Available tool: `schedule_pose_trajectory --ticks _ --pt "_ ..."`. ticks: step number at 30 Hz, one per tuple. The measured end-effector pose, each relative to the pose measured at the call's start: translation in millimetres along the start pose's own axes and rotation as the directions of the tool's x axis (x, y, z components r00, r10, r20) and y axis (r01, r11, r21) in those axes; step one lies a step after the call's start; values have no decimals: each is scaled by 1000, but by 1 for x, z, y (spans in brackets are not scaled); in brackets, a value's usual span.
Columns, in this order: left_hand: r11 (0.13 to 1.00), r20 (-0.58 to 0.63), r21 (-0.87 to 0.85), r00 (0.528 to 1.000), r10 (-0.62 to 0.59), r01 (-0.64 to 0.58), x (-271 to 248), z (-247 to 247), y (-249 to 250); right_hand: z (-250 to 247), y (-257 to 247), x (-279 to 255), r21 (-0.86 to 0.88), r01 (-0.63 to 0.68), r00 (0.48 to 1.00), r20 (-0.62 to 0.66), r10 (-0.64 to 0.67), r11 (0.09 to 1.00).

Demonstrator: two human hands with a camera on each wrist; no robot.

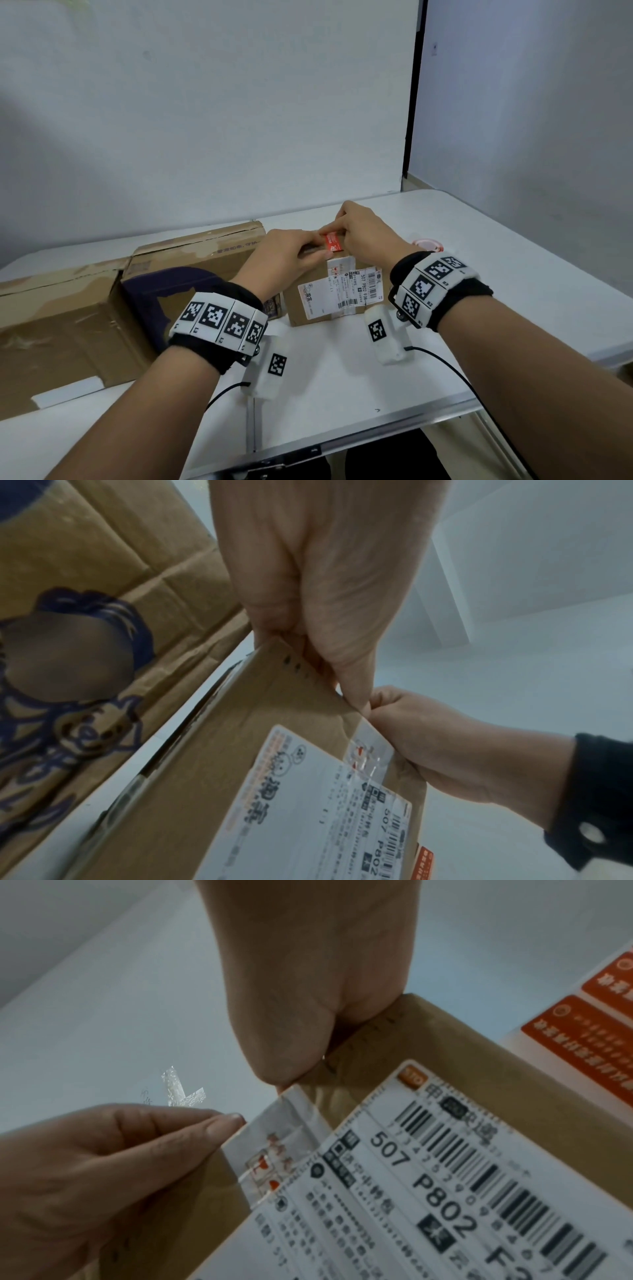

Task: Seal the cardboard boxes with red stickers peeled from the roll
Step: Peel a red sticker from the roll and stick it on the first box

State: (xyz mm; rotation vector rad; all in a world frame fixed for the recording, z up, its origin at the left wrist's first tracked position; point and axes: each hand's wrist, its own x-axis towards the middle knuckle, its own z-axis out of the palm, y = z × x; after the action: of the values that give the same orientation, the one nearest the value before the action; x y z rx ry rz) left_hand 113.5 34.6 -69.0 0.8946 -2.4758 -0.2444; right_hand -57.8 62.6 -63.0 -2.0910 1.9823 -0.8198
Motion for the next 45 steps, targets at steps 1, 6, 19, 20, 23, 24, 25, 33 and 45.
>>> schedule_pose_trajectory --ticks 1,6,19,20,23,24,25,33,45 --pt "1000 -1 -4 1000 0 0 0 0 0 0 0 1 7 -10 1000 -5 10 1000" --pt "1000 -9 -30 1000 -11 11 1 1 -1 2 2 3 23 -39 999 -17 39 999" --pt "1000 14 -21 1000 -15 15 -6 -3 4 -9 -3 -3 27 -91 996 -18 91 996" --pt "1000 15 -19 1000 -16 16 -6 -3 4 -9 -4 -4 30 -80 997 -9 80 996" --pt "1000 16 -15 1000 -25 25 -6 -3 3 -9 -7 -12 16 -45 999 -8 45 999" --pt "999 22 -12 999 -29 29 -6 -3 3 -9 -6 -15 7 -33 999 -19 34 999" --pt "999 28 -16 999 -35 36 -6 -3 3 -8 -4 -18 -1 -21 999 -31 21 1000" --pt "996 5 -45 997 -81 81 -5 0 2 -3 0 -31 -18 15 995 -96 -17 1000" --pt "991 -1 -69 993 -118 118 -3 2 1 -2 -6 -51 -171 44 991 -119 -65 984"
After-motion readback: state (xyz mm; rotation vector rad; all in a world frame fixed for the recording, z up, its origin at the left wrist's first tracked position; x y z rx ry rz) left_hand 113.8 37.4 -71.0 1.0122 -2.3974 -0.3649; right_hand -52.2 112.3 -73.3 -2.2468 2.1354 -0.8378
